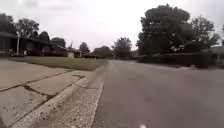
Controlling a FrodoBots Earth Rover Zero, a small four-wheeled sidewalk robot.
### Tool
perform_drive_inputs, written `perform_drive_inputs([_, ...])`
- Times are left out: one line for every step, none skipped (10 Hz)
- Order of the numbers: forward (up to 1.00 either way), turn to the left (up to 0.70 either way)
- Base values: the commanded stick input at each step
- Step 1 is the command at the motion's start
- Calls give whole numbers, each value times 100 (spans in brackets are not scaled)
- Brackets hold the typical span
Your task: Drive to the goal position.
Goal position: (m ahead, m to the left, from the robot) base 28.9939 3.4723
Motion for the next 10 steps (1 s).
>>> perform_drive_inputs([70, 0])
perform_drive_inputs([70, 0])
perform_drive_inputs([70, 0])
perform_drive_inputs([70, 0])
perform_drive_inputs([70, 0])
perform_drive_inputs([70, 0])
perform_drive_inputs([70, 0])
perform_drive_inputs([70, 0])
perform_drive_inputs([70, 0])
perform_drive_inputs([70, 0])
